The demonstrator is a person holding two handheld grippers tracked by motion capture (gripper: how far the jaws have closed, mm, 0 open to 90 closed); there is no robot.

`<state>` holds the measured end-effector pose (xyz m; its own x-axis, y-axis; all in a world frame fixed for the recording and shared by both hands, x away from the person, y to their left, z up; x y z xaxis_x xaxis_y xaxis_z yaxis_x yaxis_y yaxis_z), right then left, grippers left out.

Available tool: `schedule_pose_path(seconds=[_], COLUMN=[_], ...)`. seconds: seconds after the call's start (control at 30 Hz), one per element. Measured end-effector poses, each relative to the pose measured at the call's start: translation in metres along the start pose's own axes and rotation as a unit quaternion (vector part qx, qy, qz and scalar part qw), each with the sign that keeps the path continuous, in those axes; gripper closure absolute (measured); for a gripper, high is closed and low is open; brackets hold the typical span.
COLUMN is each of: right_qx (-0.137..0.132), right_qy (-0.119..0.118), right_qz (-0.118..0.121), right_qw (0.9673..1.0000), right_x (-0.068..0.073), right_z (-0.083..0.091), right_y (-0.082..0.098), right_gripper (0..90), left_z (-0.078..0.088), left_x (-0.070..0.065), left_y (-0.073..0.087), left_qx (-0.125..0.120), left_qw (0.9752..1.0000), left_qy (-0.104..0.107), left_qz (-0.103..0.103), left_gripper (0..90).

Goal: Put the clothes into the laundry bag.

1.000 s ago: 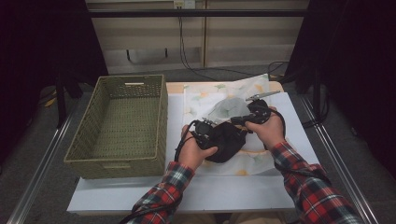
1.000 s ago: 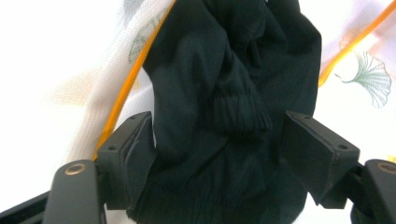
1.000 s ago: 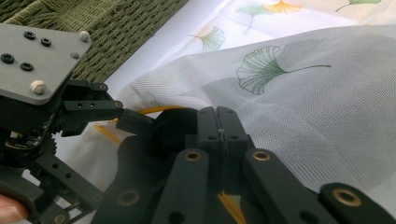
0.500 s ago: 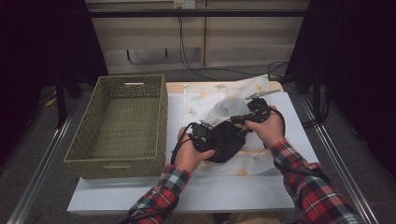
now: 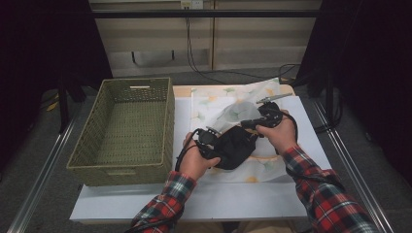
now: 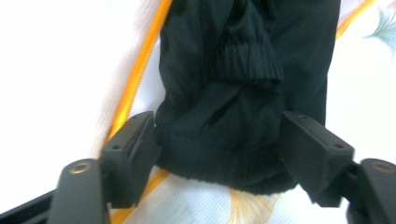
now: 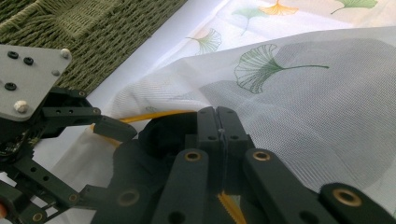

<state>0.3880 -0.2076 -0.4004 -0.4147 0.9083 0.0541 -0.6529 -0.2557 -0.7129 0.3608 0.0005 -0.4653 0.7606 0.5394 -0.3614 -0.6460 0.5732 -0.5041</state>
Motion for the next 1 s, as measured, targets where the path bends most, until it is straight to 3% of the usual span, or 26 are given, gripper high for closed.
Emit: schedule_pose_path(seconds=[0.13, 0.4, 0.57, 0.63, 0.77, 0.83, 1.0], right_qx=[0.000, 0.001, 0.001, 0.001, 0.001, 0.003, 0.000], right_qy=[-0.001, 0.005, 0.008, 0.009, 0.007, 0.004, 0.004], right_qz=[0.000, -0.002, -0.004, -0.004, -0.009, -0.007, -0.009], right_qw=[1.0000, 1.0000, 1.0000, 0.9999, 0.9999, 1.0000, 1.0000], right_x=[0.0002, -0.0021, -0.0046, -0.0044, -0.0033, -0.0028, -0.0023], right_z=[-0.0002, -0.0010, -0.0028, -0.0041, -0.0063, -0.0073, -0.0068], right_y=[0.0002, 0.0014, 0.0003, 0.0000, 0.0003, 0.0007, 0.0008], right_gripper=[90.0, 90.0, 90.0, 90.0, 90.0, 90.0, 90.0], left_z=[-0.0017, -0.0023, -0.0044, -0.0049, -0.0062, -0.0059, -0.0089], left_x=[0.0000, 0.0002, -0.0019, -0.0026, -0.0032, -0.0038, -0.0025], left_y=[0.0021, 0.0068, 0.0070, 0.0067, 0.0064, 0.0058, 0.0043], left_qx=[0.012, 0.032, 0.028, 0.025, 0.018, 0.023, 0.000], left_qw=[0.9999, 0.9989, 0.9992, 0.9992, 0.9988, 0.9987, 0.9983], left_qy=[0.001, 0.007, 0.003, 0.004, 0.016, 0.018, 0.031], left_qz=[0.008, 0.034, 0.029, 0.032, 0.043, 0.043, 0.049], left_gripper=[31.4, 53.3, 59.6, 69.0, 77.9, 79.6, 81.6])
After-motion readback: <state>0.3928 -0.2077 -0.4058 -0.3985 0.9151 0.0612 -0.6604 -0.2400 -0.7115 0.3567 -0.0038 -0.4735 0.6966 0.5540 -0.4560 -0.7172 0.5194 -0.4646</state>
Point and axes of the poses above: each handheld gripper's, and its own axes: z roughly backward along the jaws, y roughly out of its underside, x roughly to its left, the point moved 2 cm from there along -z, roughly forward along the jaws, and after that the axes turned 15 degrees about y, right-handed, at the moved point
